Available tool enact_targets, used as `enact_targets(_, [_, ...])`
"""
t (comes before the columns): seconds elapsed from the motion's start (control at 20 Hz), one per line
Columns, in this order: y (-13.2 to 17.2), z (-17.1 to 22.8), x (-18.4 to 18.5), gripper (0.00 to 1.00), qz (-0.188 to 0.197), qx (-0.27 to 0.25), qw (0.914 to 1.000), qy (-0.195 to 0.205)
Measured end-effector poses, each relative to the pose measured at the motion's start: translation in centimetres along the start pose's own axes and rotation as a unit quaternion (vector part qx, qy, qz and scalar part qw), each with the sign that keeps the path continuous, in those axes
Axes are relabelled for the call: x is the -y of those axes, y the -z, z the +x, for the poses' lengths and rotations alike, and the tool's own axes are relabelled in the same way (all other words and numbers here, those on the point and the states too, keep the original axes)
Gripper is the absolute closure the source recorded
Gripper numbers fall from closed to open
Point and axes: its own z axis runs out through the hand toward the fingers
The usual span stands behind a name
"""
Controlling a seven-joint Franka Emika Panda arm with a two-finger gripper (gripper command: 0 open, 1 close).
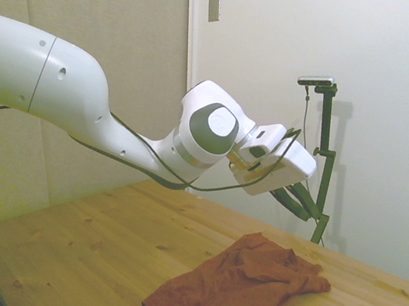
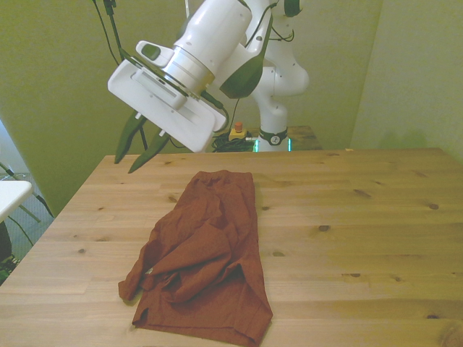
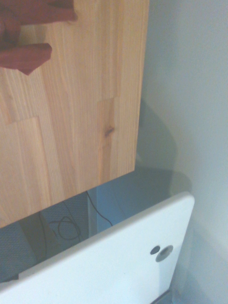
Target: Fold the shorts
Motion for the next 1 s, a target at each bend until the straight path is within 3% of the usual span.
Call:
enact_targets(0.15, [0.8,1.9,-1.9,0.0,0.013,0.006,0.9997,-0.018])
enact_targets(0.25, [1.7,1.6,-2.0,0.0,0.034,0.041,0.9981,-0.03])
enact_targets(0.45, [4.8,-4.4,1.1,0.0,0.035,0.155,0.9872,-0.012])
enact_targets(0.6, [8.4,-11.0,2.9,0.0,0.032,0.24,0.9701,0.013])
enact_targets(0.8, [11.1,-21.8,1.7,0.0,0.025,0.356,0.9326,0.053])
enact_targets(0.9, [13.0,-24.4,-0.1,0.0,0.03,0.402,0.9121,0.074])
enact_targets(1.0, [15.3,-25.0,-2.4,0.0,0.028,0.416,0.9048,0.085])
